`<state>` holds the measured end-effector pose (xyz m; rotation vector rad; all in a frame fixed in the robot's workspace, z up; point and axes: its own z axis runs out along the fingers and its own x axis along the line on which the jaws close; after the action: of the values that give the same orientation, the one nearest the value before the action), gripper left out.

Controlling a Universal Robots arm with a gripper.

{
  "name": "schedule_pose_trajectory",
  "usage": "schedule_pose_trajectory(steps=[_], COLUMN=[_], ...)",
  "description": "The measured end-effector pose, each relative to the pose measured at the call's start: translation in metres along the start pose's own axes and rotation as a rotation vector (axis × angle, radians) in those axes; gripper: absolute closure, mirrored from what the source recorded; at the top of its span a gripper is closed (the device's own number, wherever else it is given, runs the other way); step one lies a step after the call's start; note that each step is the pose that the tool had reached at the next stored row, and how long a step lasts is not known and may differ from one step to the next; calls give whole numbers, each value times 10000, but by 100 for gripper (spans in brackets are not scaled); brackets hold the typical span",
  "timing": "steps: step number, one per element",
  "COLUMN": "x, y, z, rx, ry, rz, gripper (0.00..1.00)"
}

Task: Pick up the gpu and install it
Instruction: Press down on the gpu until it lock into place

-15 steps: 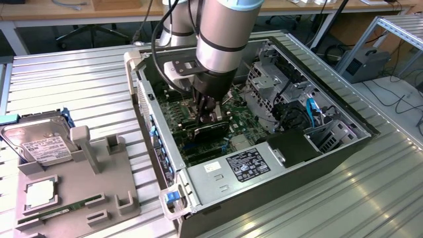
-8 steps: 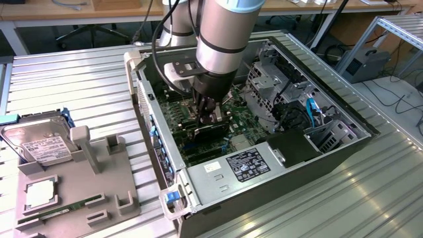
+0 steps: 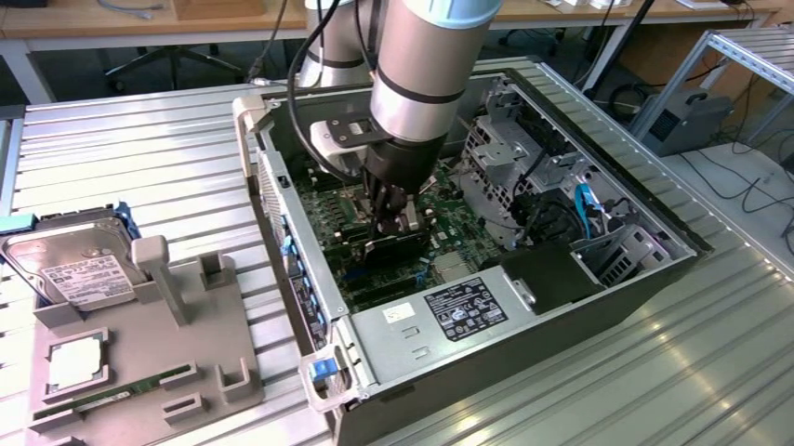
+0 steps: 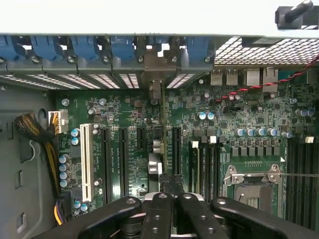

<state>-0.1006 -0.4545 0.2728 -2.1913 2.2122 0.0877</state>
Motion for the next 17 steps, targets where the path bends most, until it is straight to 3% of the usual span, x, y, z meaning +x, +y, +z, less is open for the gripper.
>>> schedule_pose_trajectory(steps=[17], x=[2], y=[0], z=[26], rx=[0], ry=[1], rz=[0], gripper=[89])
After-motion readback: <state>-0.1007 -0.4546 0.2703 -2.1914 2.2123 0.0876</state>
